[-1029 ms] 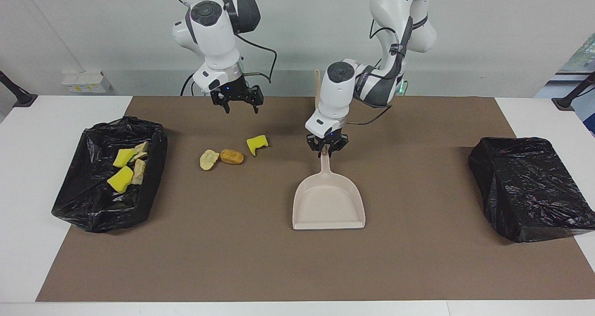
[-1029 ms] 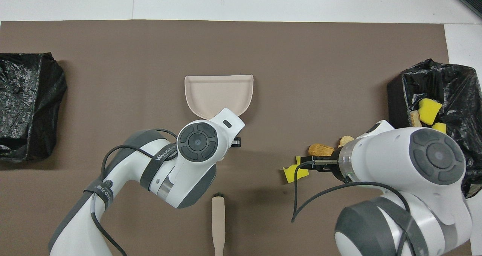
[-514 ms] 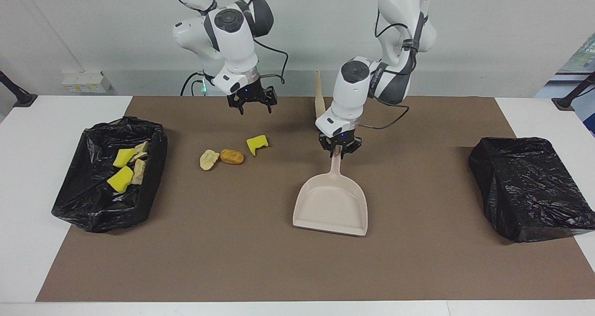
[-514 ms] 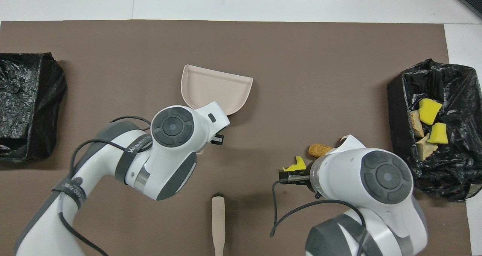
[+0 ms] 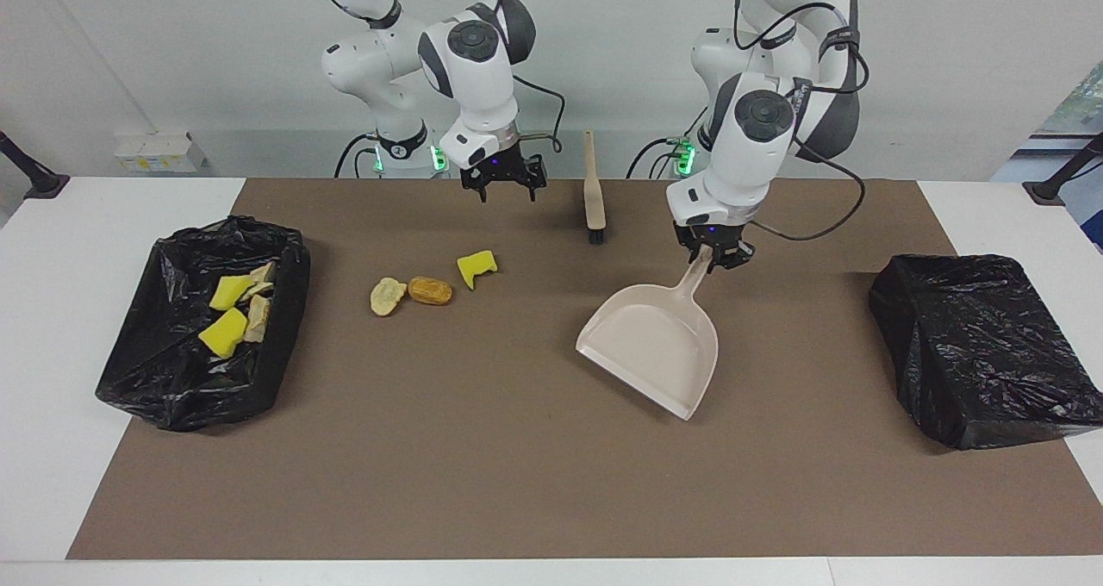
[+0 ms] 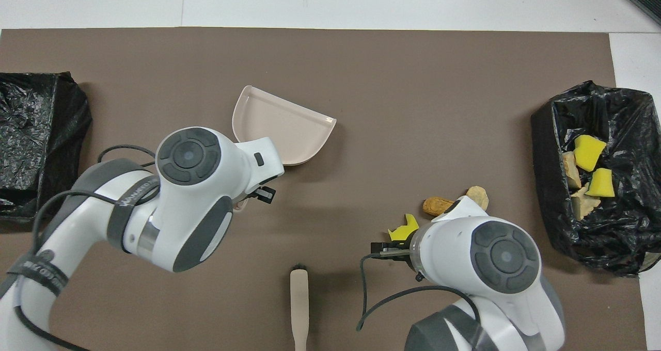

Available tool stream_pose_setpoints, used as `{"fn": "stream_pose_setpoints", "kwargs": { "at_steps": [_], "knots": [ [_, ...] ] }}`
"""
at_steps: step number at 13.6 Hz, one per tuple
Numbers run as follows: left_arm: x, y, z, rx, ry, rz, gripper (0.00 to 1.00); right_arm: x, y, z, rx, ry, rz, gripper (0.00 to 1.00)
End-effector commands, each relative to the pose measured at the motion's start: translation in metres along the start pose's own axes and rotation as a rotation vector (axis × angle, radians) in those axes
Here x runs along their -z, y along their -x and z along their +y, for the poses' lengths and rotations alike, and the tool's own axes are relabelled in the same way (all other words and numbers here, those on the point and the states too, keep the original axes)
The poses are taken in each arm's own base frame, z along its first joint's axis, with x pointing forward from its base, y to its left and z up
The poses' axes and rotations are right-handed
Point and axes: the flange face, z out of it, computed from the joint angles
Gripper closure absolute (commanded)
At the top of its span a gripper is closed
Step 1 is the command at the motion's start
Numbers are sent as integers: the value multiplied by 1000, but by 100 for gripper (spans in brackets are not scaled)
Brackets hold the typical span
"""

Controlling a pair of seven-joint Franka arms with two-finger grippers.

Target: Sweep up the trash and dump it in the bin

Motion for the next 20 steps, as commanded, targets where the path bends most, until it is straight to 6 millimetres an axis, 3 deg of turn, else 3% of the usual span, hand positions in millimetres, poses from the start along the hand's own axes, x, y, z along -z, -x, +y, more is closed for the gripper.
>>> {"fn": "stream_pose_setpoints", "kwargs": {
  "at_steps": [1,5,7,9,12,16,20],
  "knots": [
    [2,26,-27,-264,8,-13,100,-21,36,-38,-64,-38,23,0],
    [-3,53,-53,-488,11,-45,100,-57,99,-102,-169,-51,45,0],
    [-10,67,-52,-584,-5,-109,100,-84,131,-126,-215,-23,101,0],
    [-19,83,-45,-613,-26,-159,100,-112,156,-141,-272,6,171,0],
    [-28,97,-37,-632,-38,-189,100,-116,179,-147,-251,19,178,2],
    [-41,101,-32,-712,-23,-194,100,-118,198,-141,-222,31,174,40],
    [-52,95,-23,-734,-22,-198,100,-117,199,-142,-221,33,174,100]
  ]
}}
